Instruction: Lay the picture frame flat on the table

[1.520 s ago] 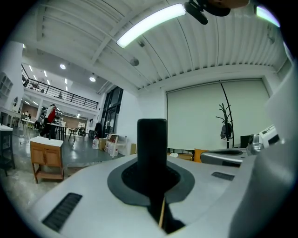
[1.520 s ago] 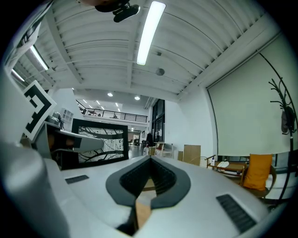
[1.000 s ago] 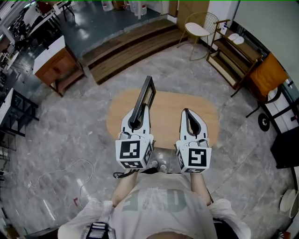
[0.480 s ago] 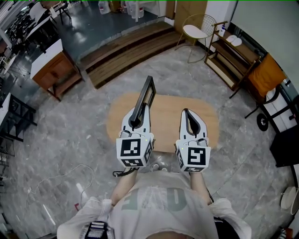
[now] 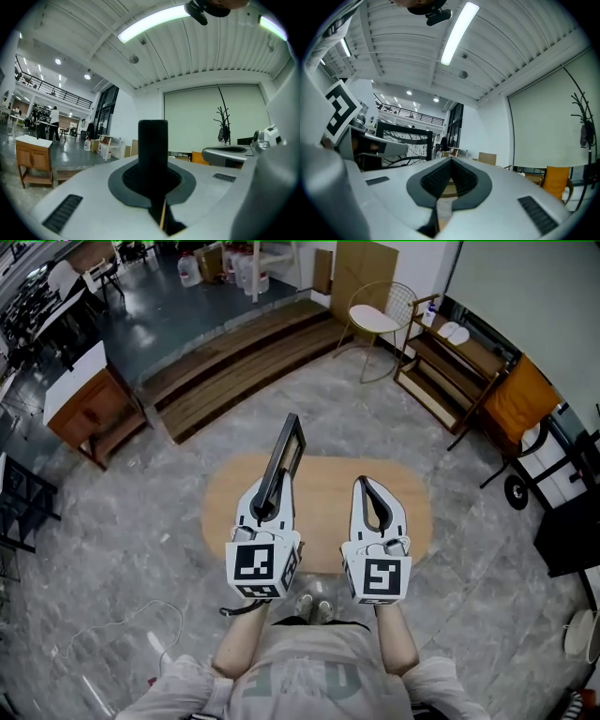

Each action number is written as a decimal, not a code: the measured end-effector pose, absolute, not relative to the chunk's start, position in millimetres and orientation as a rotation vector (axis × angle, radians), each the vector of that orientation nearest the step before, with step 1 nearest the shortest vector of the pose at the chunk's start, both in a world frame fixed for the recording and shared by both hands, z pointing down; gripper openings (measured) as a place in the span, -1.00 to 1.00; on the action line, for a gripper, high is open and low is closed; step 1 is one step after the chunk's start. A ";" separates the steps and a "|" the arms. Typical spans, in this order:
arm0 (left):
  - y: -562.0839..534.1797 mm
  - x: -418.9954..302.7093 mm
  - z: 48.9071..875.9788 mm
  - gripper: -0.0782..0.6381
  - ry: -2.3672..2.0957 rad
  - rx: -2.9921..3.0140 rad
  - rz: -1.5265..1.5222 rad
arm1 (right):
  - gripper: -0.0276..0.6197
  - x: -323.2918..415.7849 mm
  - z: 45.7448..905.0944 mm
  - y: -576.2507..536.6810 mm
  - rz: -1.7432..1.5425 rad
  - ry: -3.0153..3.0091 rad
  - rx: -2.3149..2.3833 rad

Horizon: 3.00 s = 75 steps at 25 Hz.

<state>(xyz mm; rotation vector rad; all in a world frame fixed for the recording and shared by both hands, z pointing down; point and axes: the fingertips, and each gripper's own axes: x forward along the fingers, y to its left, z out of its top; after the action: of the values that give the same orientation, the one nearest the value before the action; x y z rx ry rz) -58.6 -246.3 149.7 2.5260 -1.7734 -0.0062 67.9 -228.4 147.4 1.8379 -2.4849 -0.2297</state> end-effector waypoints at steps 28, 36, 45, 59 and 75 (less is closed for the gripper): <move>-273.8 -60.6 438.7 -0.73 -1.731 2.311 0.230 | -0.90 52.3 415.0 -259.3 0.208 -2.386 1.773; -242.0 -62.3 512.0 -0.73 -1.677 2.187 0.289 | -0.90 57.0 479.0 -236.8 0.311 -2.328 1.746; -210.0 -57.5 569.8 -0.73 -1.626 2.092 0.391 | -0.90 64.6 528.7 -217.1 0.423 -2.281 1.689; -197.4 -45.9 638.7 -0.73 -1.424 1.724 0.140 | -0.90 54.9 554.8 -204.1 0.501 -2.279 1.601; -199.7 -40.1 682.7 -0.73 -1.340 1.411 -0.081 | -0.90 51.3 577.5 -202.1 0.544 -2.268 1.521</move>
<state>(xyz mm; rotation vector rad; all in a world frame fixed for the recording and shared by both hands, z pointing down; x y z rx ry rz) -40.1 -199.7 682.7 1.4113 -1.3405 -0.0806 51.3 -202.1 577.5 1.5213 -2.2680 0.5435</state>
